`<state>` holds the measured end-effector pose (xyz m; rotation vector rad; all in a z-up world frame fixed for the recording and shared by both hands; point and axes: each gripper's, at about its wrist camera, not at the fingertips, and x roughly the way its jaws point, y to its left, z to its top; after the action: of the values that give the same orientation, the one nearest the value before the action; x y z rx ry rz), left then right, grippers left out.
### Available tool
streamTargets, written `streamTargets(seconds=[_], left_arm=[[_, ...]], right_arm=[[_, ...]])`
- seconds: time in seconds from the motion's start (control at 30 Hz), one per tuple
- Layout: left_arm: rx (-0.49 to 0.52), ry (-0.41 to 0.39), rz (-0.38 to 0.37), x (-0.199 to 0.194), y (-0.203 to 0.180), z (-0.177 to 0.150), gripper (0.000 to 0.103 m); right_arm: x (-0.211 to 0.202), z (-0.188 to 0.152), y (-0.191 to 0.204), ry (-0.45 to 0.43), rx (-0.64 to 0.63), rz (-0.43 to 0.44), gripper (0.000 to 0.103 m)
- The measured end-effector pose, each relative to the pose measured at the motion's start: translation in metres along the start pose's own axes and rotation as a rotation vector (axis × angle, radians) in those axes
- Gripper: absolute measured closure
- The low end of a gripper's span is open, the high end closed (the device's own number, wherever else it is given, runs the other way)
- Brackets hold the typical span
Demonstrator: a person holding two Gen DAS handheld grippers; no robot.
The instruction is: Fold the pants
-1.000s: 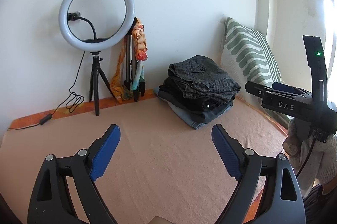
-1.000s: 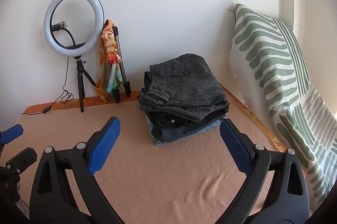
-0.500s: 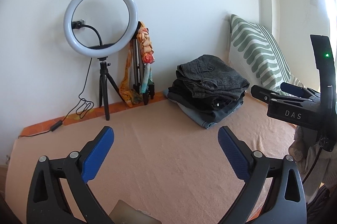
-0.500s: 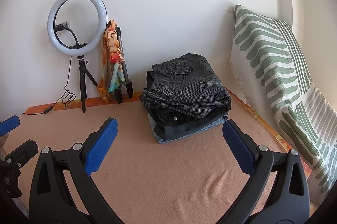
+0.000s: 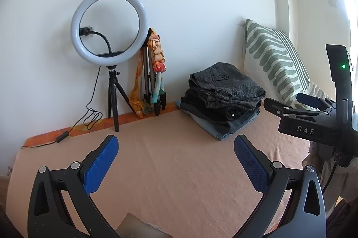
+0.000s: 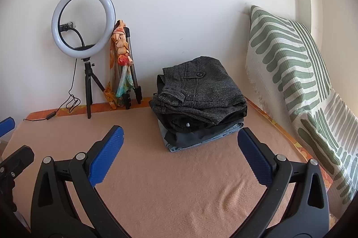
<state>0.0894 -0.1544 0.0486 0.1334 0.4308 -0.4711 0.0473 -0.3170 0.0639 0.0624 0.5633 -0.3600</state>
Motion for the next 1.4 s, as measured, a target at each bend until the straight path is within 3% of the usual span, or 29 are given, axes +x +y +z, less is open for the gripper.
streamTargets(seconds=[1.4], left_arm=[[0.002,0.013,-0.019,0.0008,-0.0024,-0.001,0.0]], right_arm=[[0.0039,-0.0016,-0.0022,0.007,0.003,-0.002,0.0]])
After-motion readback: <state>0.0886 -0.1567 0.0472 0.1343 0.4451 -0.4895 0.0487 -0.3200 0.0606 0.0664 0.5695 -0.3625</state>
